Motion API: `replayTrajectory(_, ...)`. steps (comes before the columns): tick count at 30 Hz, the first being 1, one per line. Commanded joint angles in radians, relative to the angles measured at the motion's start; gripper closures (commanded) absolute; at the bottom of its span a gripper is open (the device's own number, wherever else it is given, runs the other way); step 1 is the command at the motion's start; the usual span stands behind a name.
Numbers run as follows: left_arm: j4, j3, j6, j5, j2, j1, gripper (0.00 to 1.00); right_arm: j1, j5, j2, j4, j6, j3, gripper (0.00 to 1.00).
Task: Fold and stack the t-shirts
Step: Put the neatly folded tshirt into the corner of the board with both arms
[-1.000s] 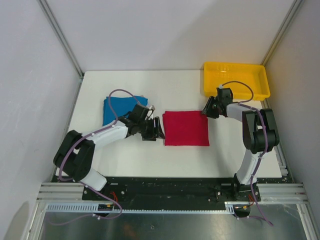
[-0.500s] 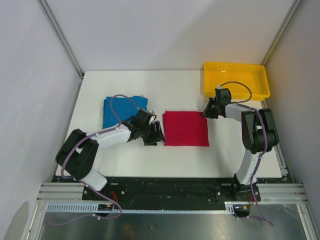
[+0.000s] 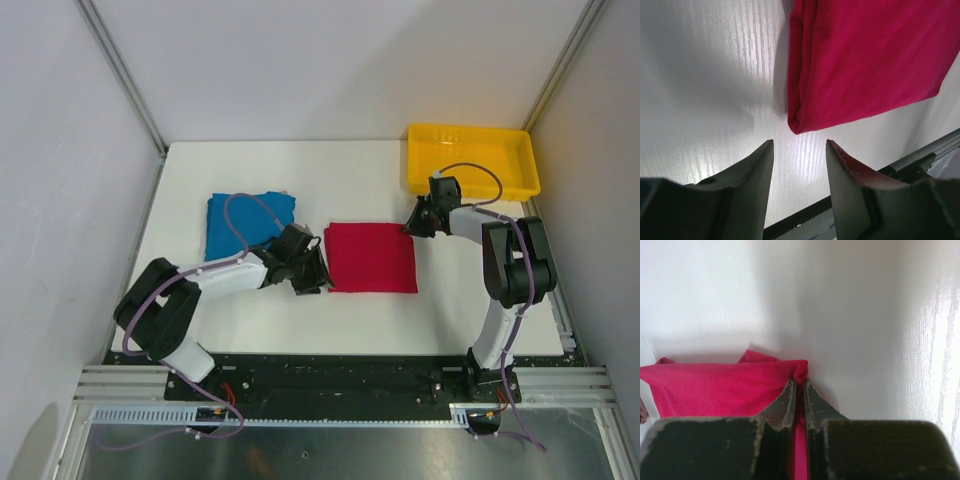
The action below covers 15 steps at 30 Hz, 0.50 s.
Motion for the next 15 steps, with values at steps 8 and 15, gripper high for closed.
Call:
replayTrajectory(8, 0.062, 0.020, -0.050, -0.074, 0.072, -0.029, 0.55, 0.011, 0.023, -0.013, -0.061, -0.001, 0.017, 1.00)
replayTrajectory(15, 0.072, 0.014, -0.065, -0.118, 0.093, -0.048, 0.57, 0.015, 0.032, -0.025, -0.075, -0.004, 0.017, 1.00)
